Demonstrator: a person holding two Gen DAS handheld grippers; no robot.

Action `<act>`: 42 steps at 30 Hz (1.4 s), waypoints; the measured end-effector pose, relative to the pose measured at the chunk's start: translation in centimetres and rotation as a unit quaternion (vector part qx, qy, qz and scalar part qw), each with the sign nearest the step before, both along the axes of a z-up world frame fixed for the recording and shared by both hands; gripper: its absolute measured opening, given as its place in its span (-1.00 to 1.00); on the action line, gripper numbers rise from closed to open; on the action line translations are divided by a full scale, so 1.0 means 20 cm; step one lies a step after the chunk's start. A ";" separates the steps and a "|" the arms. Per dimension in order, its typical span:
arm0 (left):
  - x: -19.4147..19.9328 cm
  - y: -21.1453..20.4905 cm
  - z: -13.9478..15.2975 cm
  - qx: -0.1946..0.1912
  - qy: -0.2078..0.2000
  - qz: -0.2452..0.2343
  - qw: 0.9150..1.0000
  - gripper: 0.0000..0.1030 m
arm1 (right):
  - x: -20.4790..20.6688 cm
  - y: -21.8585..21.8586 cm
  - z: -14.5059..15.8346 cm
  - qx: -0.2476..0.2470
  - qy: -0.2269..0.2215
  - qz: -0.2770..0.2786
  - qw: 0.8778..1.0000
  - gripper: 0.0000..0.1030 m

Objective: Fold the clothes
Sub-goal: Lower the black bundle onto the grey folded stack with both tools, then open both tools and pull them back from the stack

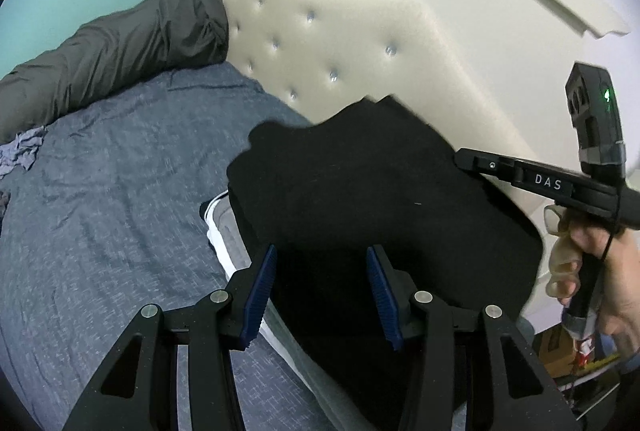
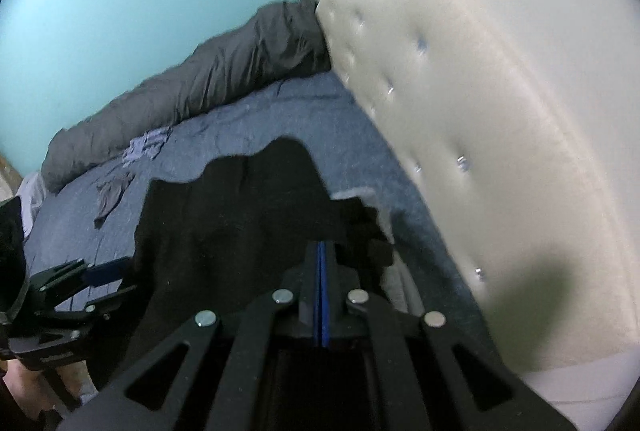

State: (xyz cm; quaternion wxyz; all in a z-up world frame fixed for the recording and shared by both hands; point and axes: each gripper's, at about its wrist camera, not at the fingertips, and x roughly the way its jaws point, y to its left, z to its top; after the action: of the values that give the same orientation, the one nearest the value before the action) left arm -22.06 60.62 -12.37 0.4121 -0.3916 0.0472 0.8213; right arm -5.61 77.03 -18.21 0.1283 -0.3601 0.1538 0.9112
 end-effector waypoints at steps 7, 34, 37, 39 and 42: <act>0.09 -0.16 0.11 0.009 0.010 0.018 1.000 0.00 | 0.18 -0.10 0.03 -0.010 0.029 -0.014 0.999 -1.00; 0.44 -0.75 0.23 0.014 0.039 0.078 0.996 0.38 | 0.45 -0.74 0.07 -0.005 0.072 -0.037 0.997 -0.57; 0.48 -0.80 0.23 0.014 0.040 0.079 0.996 0.38 | 0.48 -0.81 0.05 -0.002 0.067 -0.046 0.997 -0.44; 0.52 -0.83 0.23 0.018 0.041 0.079 0.996 0.40 | 0.52 -0.84 0.05 -0.003 0.064 -0.053 0.997 -0.16; 0.58 -0.87 0.25 0.023 0.047 0.076 0.996 0.58 | 0.58 -0.89 0.04 0.000 0.065 -0.061 0.996 0.14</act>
State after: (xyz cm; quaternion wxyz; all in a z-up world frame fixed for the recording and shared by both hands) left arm -10.50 43.26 -7.46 0.3549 -0.3458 0.0174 0.8684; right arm 5.91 59.22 -17.31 0.1731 -0.2904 0.1838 0.9230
